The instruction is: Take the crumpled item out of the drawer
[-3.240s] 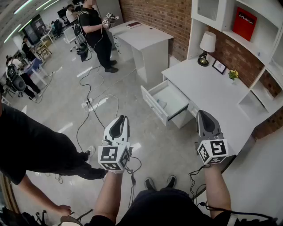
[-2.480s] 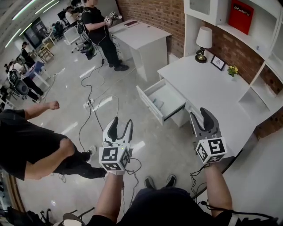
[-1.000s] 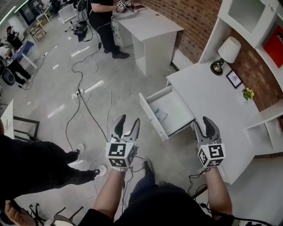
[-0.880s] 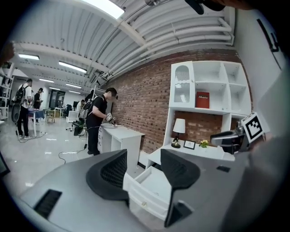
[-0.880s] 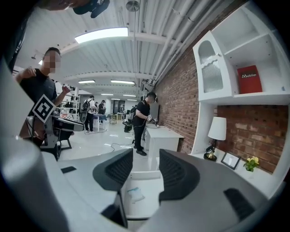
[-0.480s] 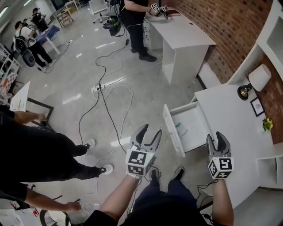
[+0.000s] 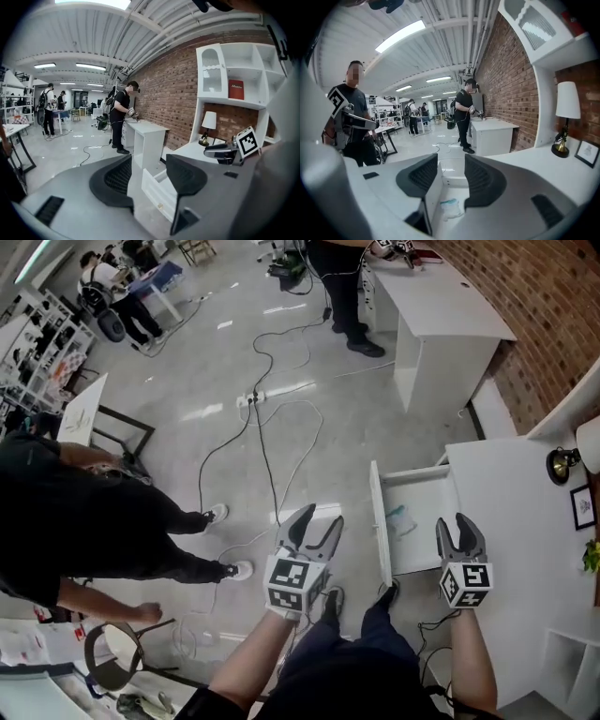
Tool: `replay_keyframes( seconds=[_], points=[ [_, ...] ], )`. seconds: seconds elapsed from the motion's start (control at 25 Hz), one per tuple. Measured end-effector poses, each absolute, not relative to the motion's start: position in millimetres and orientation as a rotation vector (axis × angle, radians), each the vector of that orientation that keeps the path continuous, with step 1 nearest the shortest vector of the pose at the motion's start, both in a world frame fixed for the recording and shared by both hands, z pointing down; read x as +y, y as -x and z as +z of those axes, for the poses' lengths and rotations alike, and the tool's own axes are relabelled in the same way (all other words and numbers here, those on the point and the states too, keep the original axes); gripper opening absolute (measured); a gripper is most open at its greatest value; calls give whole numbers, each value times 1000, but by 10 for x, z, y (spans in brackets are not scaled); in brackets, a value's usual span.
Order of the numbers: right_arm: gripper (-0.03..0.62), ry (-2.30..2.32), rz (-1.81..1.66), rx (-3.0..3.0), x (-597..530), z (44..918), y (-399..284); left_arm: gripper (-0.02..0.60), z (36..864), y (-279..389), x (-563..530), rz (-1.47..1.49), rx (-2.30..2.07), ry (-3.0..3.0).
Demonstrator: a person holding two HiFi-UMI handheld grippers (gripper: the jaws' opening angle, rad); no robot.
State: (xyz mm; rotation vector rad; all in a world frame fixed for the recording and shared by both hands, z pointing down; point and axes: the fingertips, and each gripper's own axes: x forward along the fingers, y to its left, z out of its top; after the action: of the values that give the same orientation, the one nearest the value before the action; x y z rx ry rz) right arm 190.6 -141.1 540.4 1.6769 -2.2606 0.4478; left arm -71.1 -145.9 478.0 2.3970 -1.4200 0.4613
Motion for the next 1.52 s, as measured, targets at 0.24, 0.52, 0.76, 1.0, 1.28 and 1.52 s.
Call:
replay_keyframes(
  seconds=[0.24, 0.52, 0.76, 1.0, 1.28, 1.52],
  points=[
    [181, -1528, 490, -2306, -1737, 5851, -1979, 216, 5053, 525, -1508, 518, -1516, -2306],
    [183, -1440, 540, -2282, -1849, 6304, -1859, 216, 5328, 407, -1612, 525, -1464, -2295],
    [184, -1408, 615, -2147, -1852, 6927, -1899, 216, 5773, 576, -1675, 540, -1420, -2236],
    [184, -1265, 656, -2078, -1790, 7577, -1617, 216, 6170, 823, -1610, 560, -1392, -2173],
    [187, -1031, 643, -2000, -1729, 8229, -1365, 216, 6584, 829, -1402, 572, -1328, -2092],
    [181, -870, 610, -1933, -1617, 8667, -1202, 216, 6794, 1019, -1420, 593, -1368, -2041]
  ],
)
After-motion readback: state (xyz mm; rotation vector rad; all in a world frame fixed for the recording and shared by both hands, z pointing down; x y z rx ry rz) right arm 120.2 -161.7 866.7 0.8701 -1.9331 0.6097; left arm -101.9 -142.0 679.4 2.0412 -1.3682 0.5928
